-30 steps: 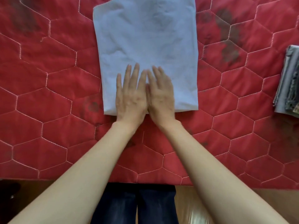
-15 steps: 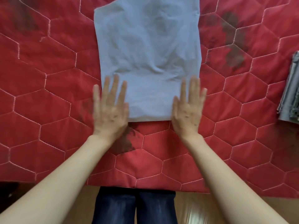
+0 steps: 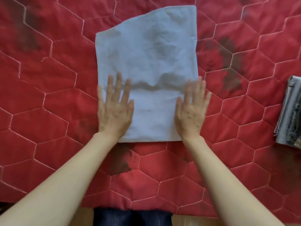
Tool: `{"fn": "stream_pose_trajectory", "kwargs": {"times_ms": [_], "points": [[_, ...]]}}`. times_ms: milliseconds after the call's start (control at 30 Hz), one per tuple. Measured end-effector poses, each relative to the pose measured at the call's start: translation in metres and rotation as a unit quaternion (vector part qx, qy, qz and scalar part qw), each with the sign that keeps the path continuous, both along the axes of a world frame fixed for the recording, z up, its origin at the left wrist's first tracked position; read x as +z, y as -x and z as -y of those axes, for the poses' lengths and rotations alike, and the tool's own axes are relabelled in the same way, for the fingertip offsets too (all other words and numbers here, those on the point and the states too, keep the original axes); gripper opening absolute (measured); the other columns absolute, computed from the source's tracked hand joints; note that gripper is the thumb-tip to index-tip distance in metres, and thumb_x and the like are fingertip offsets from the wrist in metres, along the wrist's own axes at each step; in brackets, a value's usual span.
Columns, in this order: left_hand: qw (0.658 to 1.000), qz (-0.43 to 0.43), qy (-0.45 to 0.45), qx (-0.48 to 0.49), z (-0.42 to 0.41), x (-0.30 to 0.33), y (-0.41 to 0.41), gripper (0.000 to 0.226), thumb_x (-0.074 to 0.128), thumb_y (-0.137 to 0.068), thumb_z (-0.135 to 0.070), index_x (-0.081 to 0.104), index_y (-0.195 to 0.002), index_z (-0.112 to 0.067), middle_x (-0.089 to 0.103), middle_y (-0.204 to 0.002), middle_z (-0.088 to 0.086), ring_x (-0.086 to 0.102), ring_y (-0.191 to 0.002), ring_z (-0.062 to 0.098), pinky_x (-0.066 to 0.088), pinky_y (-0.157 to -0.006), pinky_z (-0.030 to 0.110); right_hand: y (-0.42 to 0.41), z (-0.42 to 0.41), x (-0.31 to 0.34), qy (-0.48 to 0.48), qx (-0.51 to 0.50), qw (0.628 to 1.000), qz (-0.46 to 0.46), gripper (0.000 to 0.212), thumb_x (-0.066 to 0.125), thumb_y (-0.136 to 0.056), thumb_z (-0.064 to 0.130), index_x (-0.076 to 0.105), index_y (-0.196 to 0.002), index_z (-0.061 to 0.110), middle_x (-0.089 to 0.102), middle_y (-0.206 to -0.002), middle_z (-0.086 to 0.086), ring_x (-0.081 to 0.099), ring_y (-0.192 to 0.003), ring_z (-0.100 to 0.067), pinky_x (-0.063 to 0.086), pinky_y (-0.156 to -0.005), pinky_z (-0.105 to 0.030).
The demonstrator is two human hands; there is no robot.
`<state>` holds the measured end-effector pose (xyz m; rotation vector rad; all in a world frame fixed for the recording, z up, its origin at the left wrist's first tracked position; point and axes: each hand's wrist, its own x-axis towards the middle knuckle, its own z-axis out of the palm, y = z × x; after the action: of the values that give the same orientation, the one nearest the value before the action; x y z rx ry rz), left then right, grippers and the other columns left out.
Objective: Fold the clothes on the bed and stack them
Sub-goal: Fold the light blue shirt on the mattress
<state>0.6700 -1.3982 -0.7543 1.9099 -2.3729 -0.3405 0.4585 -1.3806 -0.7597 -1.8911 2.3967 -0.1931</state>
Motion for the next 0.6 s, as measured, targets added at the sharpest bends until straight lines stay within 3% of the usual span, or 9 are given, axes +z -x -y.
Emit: {"fn": "stream_pose_trajectory", "kwargs": {"times_ms": [100,200,267,367,433,533,600], "points": [[0.999,-0.037,0.028,-0.030,0.038,-0.005,0.046,0.054,0.036,-0.097,-0.022,0.029,-0.151,-0.016,0.023,-0.159,0.013,0.018,-0.147,0.030,0.006,-0.117,0.053,-0.050,0.049,-0.006,0.009,0.143,0.988,0.055,0.051,0.039,-0.098,0.024,0.037,-0.147,0.011,0.030,-0.154,-0.017,0.025,-0.145,-0.032,0.013,-0.118,-0.051],[0.998,0.014,-0.052,0.025,0.059,-0.022,0.033,0.055,0.032,-0.098,-0.030,0.024,-0.153,-0.021,0.015,-0.161,0.009,0.012,-0.149,0.026,0.006,-0.118,0.054,-0.033,0.073,-0.021,-0.070,0.180,0.981,0.004,0.051,0.032,-0.100,0.035,0.034,-0.149,0.020,0.027,-0.156,-0.010,0.022,-0.146,-0.029,0.011,-0.119,-0.048],[0.996,0.033,-0.075,0.046,0.059,-0.031,0.000,0.056,0.024,-0.099,-0.036,0.020,-0.154,-0.022,0.009,-0.163,0.005,0.007,-0.150,0.025,0.003,-0.118,0.053,0.006,0.069,-0.027,-0.094,0.139,0.985,-0.030,0.054,0.026,-0.101,0.041,0.026,-0.151,0.023,0.021,-0.159,-0.006,0.016,-0.148,-0.027,0.010,-0.120,-0.049],[0.994,0.045,-0.068,0.074,0.058,-0.028,-0.043,0.059,0.018,-0.100,-0.039,0.017,-0.154,-0.016,0.009,-0.162,0.008,0.005,-0.149,0.029,0.005,-0.119,0.056,0.052,0.057,-0.020,-0.119,-0.009,0.992,-0.042,0.058,0.017,-0.101,0.042,0.014,-0.154,0.019,0.009,-0.162,-0.009,0.006,-0.149,-0.026,0.007,-0.119,-0.052],[0.997,0.033,-0.019,0.071,0.068,-0.020,-0.053,0.058,0.021,-0.102,-0.037,0.017,-0.153,-0.010,0.012,-0.161,0.011,0.006,-0.149,0.031,0.004,-0.118,0.056,0.059,0.063,-0.011,-0.072,-0.040,0.996,-0.036,0.057,0.022,-0.102,0.038,0.020,-0.153,0.012,0.014,-0.160,-0.015,0.011,-0.148,-0.030,0.011,-0.118,-0.055],[0.995,-0.019,0.101,-0.011,0.106,-0.008,-0.013,0.053,0.030,-0.103,-0.029,0.024,-0.152,-0.010,0.019,-0.159,0.014,0.012,-0.148,0.033,0.003,-0.118,0.053,0.029,0.111,0.000,0.046,0.038,0.998,0.010,0.051,0.033,-0.102,0.029,0.031,-0.149,0.010,0.024,-0.156,-0.019,0.018,-0.146,-0.035,0.009,-0.118,-0.053],[0.992,-0.030,0.106,-0.067,0.131,-0.007,0.031,0.052,0.032,-0.101,-0.025,0.031,-0.151,-0.011,0.022,-0.159,0.012,0.016,-0.148,0.032,0.003,-0.118,0.052,-0.011,0.150,0.002,0.069,0.099,0.992,0.046,0.049,0.038,-0.099,0.024,0.036,-0.147,0.011,0.027,-0.155,-0.018,0.021,-0.145,-0.035,0.009,-0.118,-0.054]]}}
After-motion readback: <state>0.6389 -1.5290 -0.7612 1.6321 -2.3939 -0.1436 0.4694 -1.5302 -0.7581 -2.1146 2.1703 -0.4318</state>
